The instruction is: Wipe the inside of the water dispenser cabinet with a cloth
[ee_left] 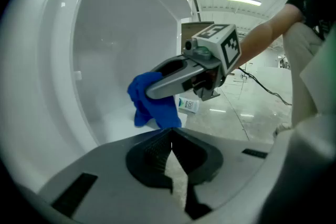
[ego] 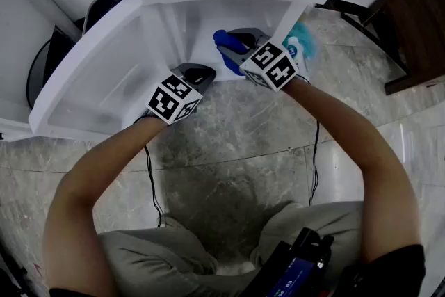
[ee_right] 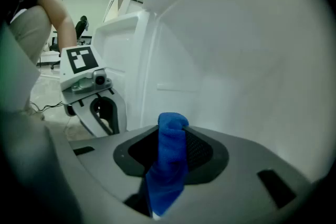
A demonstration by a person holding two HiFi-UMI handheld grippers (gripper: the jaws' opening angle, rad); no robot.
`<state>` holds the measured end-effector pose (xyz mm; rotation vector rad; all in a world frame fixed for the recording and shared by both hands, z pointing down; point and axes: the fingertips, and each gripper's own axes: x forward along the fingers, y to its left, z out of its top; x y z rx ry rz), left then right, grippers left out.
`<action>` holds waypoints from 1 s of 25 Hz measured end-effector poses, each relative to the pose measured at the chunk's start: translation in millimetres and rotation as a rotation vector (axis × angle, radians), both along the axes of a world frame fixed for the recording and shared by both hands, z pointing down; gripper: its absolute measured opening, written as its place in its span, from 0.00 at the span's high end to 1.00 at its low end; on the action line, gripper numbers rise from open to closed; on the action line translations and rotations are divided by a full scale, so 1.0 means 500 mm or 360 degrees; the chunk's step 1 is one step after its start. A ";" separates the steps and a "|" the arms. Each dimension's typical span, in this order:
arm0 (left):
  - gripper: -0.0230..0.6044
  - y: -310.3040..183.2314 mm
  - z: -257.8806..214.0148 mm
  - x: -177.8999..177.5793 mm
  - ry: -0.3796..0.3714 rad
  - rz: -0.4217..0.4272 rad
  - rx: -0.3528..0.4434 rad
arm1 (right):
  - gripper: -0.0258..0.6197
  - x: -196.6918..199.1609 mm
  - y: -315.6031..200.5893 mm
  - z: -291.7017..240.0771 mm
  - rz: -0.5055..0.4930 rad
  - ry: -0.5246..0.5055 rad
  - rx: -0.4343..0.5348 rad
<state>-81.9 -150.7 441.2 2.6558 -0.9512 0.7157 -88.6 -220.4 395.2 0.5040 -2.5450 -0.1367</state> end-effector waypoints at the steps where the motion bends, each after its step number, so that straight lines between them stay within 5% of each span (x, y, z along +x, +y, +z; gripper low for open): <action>1: 0.95 0.000 0.003 0.003 0.0012 0.0003 -0.0004 | 0.80 -0.018 -0.008 0.005 -0.0030 0.0019 0.0030; 10: 0.95 0.024 0.042 -0.021 0.0174 -0.0090 -0.0158 | 0.80 -0.149 -0.094 0.108 -0.0163 0.0337 0.0233; 16: 0.95 0.042 0.071 -0.061 0.0191 -0.0138 -0.0215 | 0.80 -0.197 -0.142 0.179 -0.0190 0.0553 0.0365; 25: 0.95 0.062 0.067 -0.086 0.0153 -0.0125 -0.0174 | 0.80 -0.218 -0.209 0.177 -0.0135 0.0642 0.0387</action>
